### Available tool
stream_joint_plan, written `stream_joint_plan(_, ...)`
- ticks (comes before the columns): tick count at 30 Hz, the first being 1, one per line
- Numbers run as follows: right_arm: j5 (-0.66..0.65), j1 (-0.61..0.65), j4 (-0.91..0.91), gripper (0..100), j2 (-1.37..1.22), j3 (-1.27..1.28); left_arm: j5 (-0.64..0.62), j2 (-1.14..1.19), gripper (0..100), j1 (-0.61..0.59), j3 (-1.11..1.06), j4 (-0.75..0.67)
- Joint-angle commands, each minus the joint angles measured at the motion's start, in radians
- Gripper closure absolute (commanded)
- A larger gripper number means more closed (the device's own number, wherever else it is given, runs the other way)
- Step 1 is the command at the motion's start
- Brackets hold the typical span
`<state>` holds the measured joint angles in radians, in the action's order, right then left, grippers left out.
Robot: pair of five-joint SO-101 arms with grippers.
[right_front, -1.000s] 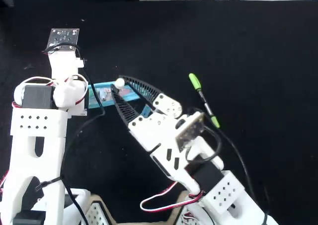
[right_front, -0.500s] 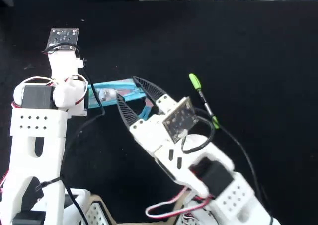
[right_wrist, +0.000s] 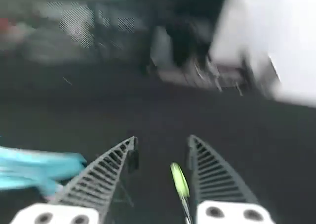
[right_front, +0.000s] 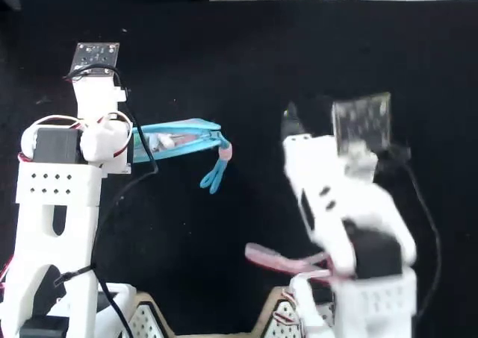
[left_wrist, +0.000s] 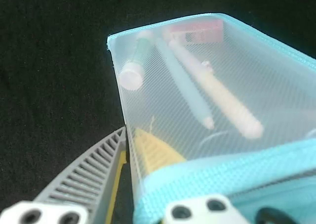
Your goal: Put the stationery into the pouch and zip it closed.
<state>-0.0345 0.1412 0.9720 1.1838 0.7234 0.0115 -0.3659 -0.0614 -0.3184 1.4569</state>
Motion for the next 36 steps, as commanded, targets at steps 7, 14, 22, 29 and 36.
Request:
stream_joint_plan(7, 0.000, -0.133, -0.048, 80.8, -0.602, -0.050, -0.005, 0.040, 97, -0.001, -0.074, -0.003)
stream_joint_plan(14, 0.000, -0.133, -0.057, 80.8, -1.003, -0.280, -0.005, 0.041, 97, -0.001, -0.076, -0.003)
stream_joint_plan(22, -0.295, -0.114, -0.054, 80.8, -1.366, -0.524, -0.005, 0.041, 97, 0.004, -0.076, -0.003)
stream_joint_plan(29, -0.365, -0.115, -0.040, 80.8, -1.570, -0.677, -0.005, 0.041, 97, 0.001, -0.076, -0.003)
stream_joint_plan(36, -0.365, -0.118, -0.023, 80.8, -1.662, -0.756, -0.005, 0.041, 97, 0.001, -0.076, -0.003)
